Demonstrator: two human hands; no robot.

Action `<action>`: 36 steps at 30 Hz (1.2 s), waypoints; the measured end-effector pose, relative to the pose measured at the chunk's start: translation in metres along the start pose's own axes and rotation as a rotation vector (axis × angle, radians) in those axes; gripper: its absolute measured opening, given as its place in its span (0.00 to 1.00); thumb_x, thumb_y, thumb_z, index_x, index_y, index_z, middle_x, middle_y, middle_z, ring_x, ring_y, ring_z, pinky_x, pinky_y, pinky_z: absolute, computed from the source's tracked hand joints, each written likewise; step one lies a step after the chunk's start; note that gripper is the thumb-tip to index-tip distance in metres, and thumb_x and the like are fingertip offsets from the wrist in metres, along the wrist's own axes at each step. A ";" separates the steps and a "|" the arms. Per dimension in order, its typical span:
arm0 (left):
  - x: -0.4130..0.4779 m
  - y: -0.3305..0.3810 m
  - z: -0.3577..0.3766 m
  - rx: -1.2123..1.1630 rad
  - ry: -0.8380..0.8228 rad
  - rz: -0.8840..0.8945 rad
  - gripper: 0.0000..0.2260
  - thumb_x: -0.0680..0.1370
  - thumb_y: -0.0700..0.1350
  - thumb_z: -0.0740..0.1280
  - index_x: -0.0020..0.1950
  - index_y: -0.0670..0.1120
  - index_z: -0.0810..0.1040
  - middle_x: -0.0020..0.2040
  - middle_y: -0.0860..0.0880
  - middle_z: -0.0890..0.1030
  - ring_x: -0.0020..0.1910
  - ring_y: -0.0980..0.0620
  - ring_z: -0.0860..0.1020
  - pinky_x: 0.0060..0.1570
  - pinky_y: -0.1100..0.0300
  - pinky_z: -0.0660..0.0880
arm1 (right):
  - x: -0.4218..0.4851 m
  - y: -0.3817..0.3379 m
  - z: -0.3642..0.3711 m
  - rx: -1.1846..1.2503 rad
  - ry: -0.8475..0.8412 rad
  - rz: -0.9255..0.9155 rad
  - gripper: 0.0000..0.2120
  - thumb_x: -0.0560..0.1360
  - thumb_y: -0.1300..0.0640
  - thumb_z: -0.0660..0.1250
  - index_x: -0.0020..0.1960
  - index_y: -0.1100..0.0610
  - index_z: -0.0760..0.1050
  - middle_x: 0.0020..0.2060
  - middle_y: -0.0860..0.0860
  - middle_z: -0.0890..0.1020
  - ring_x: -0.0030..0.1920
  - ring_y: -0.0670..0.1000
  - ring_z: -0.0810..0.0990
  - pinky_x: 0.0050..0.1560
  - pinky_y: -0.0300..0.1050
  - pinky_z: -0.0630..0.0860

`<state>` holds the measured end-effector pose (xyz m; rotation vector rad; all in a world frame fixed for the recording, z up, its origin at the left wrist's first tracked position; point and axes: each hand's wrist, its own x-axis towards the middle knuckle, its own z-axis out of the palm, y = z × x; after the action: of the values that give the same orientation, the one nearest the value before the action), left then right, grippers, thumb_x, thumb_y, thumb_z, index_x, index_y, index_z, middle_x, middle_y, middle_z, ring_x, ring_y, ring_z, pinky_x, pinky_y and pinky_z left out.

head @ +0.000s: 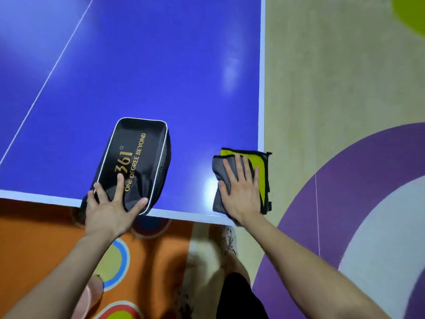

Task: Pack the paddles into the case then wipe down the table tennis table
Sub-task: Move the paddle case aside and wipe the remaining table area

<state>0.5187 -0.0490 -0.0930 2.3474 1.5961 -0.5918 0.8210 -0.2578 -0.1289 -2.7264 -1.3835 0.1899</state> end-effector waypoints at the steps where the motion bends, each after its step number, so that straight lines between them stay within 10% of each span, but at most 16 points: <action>1: 0.000 0.002 -0.004 0.004 -0.015 0.001 0.49 0.67 0.87 0.34 0.80 0.64 0.23 0.85 0.29 0.47 0.84 0.27 0.50 0.82 0.39 0.55 | -0.030 -0.010 0.003 -0.018 -0.019 -0.036 0.33 0.88 0.37 0.50 0.90 0.45 0.49 0.89 0.54 0.46 0.89 0.57 0.41 0.86 0.68 0.48; 6: -0.003 0.010 -0.031 0.024 -0.079 -0.013 0.53 0.66 0.88 0.41 0.85 0.63 0.34 0.85 0.31 0.52 0.83 0.28 0.54 0.78 0.36 0.62 | -0.062 -0.019 0.007 -0.081 -0.065 -0.122 0.32 0.88 0.34 0.47 0.89 0.42 0.46 0.89 0.53 0.45 0.88 0.57 0.40 0.85 0.69 0.51; 12: 0.033 0.037 -0.100 -0.044 -0.001 0.048 0.46 0.65 0.81 0.67 0.73 0.53 0.72 0.73 0.45 0.71 0.72 0.40 0.72 0.66 0.42 0.74 | 0.031 -0.009 0.002 -0.095 -0.055 -0.231 0.32 0.88 0.32 0.46 0.89 0.40 0.47 0.89 0.50 0.45 0.89 0.54 0.41 0.85 0.67 0.51; 28: 0.229 0.165 -0.181 0.017 0.137 0.090 0.40 0.69 0.78 0.67 0.74 0.54 0.72 0.71 0.48 0.76 0.68 0.42 0.76 0.64 0.46 0.74 | 0.536 0.038 -0.038 0.017 0.000 0.007 0.35 0.84 0.31 0.42 0.89 0.39 0.47 0.89 0.48 0.47 0.89 0.53 0.45 0.86 0.65 0.43; 36: 0.260 0.208 -0.184 0.025 0.177 0.204 0.37 0.69 0.70 0.77 0.70 0.49 0.77 0.67 0.46 0.79 0.64 0.40 0.78 0.61 0.43 0.76 | 0.421 0.051 -0.036 0.016 0.060 -0.089 0.33 0.86 0.39 0.52 0.89 0.43 0.54 0.89 0.51 0.51 0.89 0.55 0.47 0.86 0.66 0.48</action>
<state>0.8303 0.1656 -0.0544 2.6026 1.3973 -0.3718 1.1129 0.0517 -0.1315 -2.6277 -1.4765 0.1116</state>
